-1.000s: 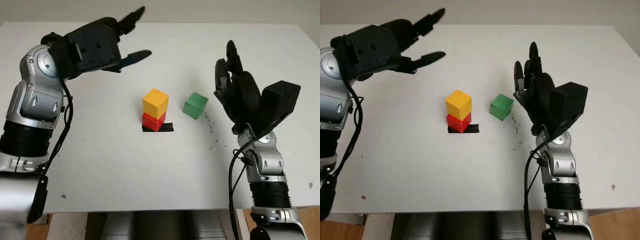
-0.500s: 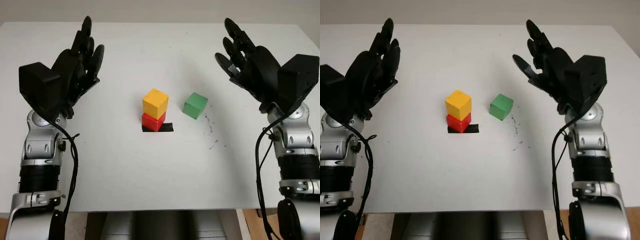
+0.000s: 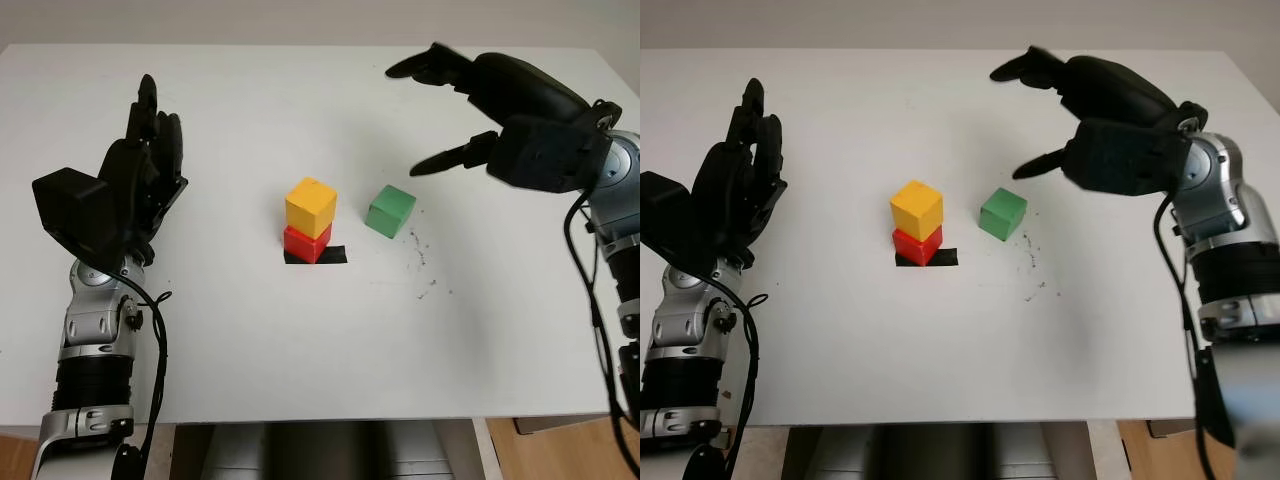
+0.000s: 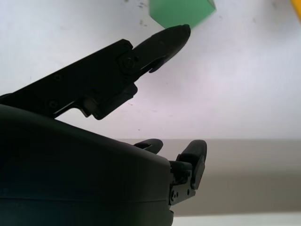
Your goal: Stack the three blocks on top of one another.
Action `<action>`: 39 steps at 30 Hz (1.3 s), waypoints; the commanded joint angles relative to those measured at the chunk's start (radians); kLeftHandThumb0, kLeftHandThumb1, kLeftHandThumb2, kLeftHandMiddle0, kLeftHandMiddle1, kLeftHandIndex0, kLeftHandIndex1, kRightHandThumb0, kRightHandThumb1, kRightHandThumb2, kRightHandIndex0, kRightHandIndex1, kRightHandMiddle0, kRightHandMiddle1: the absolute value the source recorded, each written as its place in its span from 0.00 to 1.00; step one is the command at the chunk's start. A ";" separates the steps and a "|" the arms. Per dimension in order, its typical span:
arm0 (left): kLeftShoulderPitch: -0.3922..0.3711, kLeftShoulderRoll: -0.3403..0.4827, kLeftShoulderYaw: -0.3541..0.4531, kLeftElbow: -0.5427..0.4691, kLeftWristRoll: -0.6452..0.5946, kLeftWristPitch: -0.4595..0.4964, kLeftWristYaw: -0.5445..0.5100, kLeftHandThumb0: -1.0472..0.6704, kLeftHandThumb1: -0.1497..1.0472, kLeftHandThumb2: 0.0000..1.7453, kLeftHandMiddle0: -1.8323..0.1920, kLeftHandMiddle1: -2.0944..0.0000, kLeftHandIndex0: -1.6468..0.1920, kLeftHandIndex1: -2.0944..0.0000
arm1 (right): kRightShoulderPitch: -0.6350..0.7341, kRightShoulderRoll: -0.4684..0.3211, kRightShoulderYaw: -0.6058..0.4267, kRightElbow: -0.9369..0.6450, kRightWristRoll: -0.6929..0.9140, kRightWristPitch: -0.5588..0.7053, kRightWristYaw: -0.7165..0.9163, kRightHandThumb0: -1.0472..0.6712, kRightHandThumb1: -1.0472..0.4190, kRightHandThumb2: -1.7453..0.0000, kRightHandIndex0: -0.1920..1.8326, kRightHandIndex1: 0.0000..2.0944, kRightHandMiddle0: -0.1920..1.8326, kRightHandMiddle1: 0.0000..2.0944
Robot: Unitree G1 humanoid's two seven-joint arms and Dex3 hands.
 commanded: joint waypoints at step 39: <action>0.009 0.011 -0.051 -0.022 0.010 0.040 -0.023 0.12 1.00 0.40 0.98 0.97 0.98 0.97 | -0.109 0.003 0.307 0.267 -0.375 -0.272 -0.394 0.29 0.19 0.97 0.33 0.03 0.39 0.08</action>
